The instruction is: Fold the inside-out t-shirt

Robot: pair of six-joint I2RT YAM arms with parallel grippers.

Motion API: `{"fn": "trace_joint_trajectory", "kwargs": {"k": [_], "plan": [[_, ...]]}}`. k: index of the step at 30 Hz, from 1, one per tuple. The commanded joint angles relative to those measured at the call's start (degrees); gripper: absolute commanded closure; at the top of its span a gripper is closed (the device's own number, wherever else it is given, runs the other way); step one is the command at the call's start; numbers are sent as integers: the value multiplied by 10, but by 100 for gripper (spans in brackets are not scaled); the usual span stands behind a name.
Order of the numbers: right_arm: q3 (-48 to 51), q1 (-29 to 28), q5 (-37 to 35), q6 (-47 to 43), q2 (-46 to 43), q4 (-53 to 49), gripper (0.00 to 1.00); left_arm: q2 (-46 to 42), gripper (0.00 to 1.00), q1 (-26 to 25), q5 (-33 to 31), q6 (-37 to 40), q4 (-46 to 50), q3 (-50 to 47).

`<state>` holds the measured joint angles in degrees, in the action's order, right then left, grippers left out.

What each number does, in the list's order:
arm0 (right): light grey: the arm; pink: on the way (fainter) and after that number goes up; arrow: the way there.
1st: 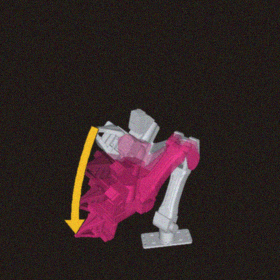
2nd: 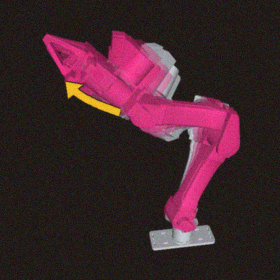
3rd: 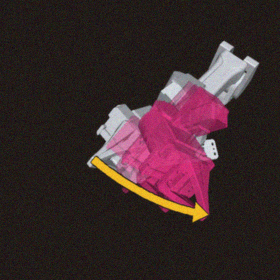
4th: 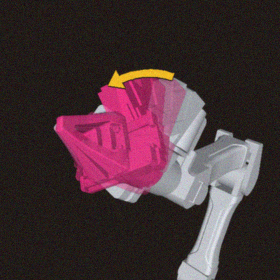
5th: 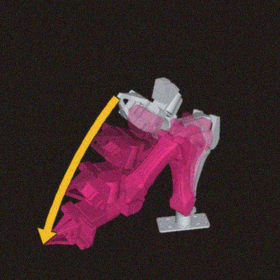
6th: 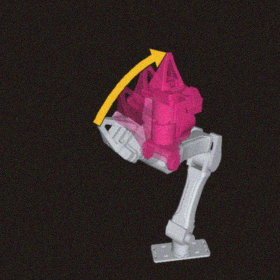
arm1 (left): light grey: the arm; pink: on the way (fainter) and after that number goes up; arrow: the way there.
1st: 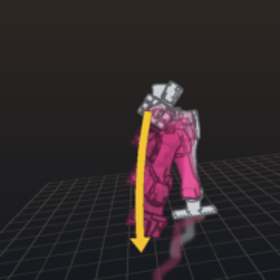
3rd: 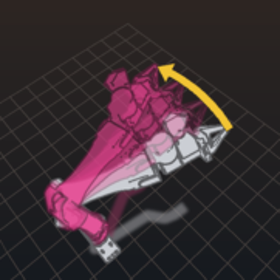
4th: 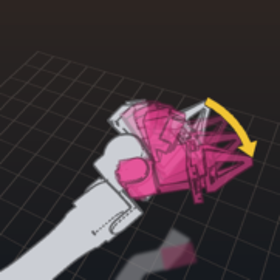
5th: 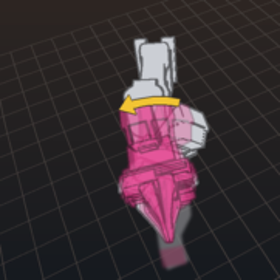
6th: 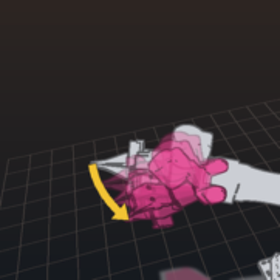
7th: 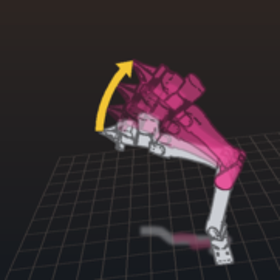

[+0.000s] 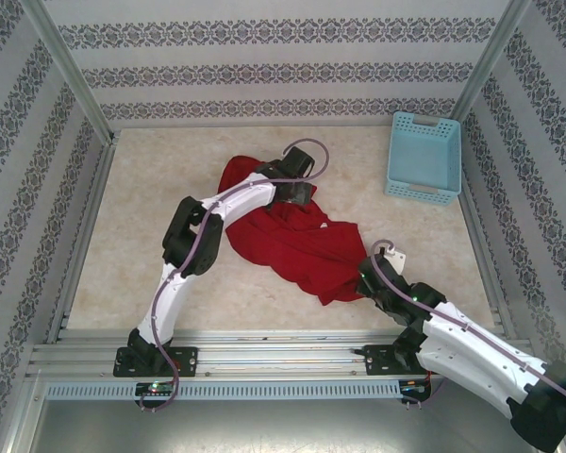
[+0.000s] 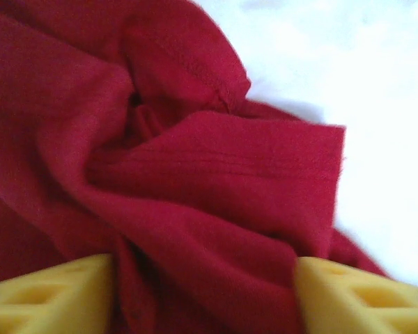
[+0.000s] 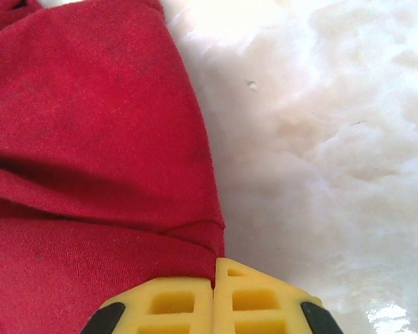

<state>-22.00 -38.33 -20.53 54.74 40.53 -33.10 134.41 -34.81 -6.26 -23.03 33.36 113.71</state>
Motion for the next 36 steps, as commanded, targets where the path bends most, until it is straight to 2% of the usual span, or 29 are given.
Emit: {"fn": "trace_joint_trajectory", "kwargs": {"k": [1, 4, 5, 8, 11, 15, 21, 24, 28, 31, 33, 36], "plan": [[-24, 23, -16, -42, -5, -25, 100, 10, 61, 15, -4, -5, 74, 56], [-43, 45, -15, -88, -15, -30, 100, 6, 96, 35, -6, 0, 99, 85], [-49, 51, -18, -100, -18, -35, 100, -2, 100, 43, -9, 0, 106, 89], [-73, 66, -32, -138, -26, -53, 100, -61, 100, 72, -19, 3, 116, 77], [-97, 78, -49, -168, -34, -75, 100, -166, 100, 100, -41, 10, 92, 13], [-110, 84, -47, -198, -39, -78, 100, -330, 100, 138, -75, 1, 47, -120], [-82, 73, 32, -208, 3, -31, 100, -531, 100, 224, -64, -51, -12, -355], [-64, 57, 43, -186, 53, -5, 100, -581, 100, 247, -25, -74, -40, -450], [-51, 12, 50, -157, 118, 40, 100, -612, 100, 254, 4, -103, -82, -556], [-73, -32, 20, -144, 174, 36, 100, -614, 100, 260, 27, -117, -105, -608], [-88, -38, 35, -139, 210, 33, 100, -613, 100, 261, 37, -121, -110, -628], [-105, -40, 50, -147, 237, 26, 67, -627, 100, 262, 38, -125, -117, -665]]}}
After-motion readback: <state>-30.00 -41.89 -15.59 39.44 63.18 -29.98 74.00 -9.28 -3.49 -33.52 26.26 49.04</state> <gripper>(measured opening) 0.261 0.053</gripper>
